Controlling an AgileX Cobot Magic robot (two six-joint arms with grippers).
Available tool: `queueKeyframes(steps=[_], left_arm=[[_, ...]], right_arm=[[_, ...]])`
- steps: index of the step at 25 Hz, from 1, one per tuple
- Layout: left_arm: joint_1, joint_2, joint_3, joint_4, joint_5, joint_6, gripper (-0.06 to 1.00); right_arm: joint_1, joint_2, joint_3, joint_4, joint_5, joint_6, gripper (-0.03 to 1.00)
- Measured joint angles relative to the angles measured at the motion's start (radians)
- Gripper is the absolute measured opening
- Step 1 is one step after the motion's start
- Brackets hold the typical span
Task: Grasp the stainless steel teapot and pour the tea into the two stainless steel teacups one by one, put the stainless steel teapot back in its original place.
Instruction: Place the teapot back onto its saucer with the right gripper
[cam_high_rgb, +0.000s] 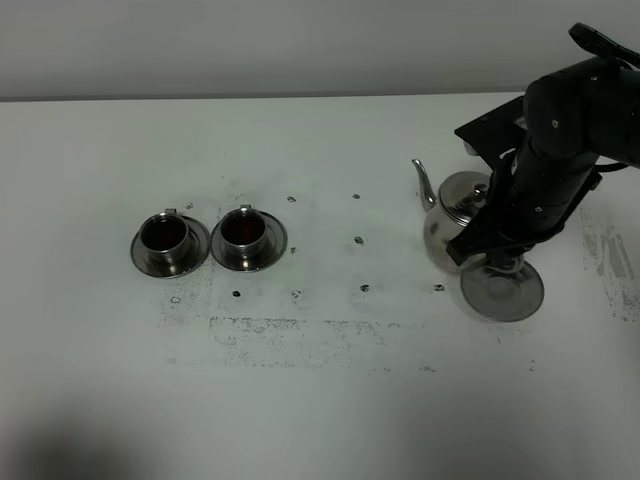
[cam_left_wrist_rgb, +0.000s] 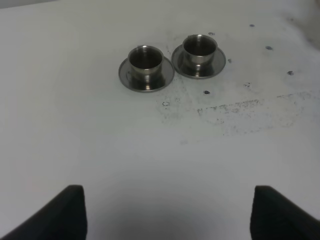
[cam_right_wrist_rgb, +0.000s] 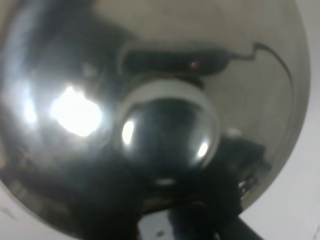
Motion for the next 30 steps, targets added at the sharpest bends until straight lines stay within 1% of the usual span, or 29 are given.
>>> queueKeyframes(steps=[6,13,30], left_arm=[[0.0,0.0,0.0,0.0,0.0,0.0,0.65],[0.0,0.0,0.0,0.0,0.0,0.001,0.65],[0.0,0.0,0.0,0.0,0.0,0.001,0.65]], right_arm=[[-0.038,0.0,0.056,-0.002,-0.028,0.015,0.17],[-0.062,0.0,0.065,-0.009,-0.032,0.016,0.17],[-0.08,-0.009,0.153,-0.035,-0.045,0.038,0.17]])
